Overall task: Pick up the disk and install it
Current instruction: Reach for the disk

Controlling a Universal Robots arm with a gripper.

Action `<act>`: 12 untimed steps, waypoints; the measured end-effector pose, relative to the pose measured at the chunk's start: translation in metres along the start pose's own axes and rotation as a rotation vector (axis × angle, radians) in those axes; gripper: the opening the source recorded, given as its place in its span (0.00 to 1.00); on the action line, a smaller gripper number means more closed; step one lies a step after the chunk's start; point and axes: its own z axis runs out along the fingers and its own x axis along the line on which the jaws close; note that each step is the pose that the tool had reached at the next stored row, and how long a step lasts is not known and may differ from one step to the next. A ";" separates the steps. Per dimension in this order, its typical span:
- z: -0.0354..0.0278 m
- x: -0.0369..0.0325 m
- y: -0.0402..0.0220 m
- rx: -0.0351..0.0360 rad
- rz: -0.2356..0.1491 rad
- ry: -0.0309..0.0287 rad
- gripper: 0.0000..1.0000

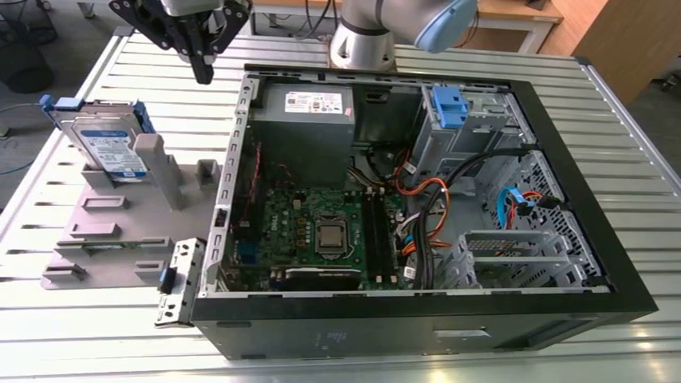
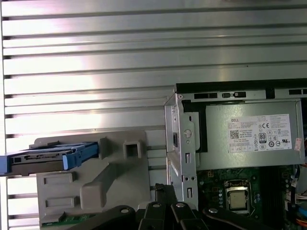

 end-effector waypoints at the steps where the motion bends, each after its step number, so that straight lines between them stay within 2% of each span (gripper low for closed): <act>1: 0.0000 0.0015 -0.0001 0.0000 0.000 0.0000 0.11; 12: -0.0003 0.0184 -0.0014 0.0000 0.000 0.0000 0.11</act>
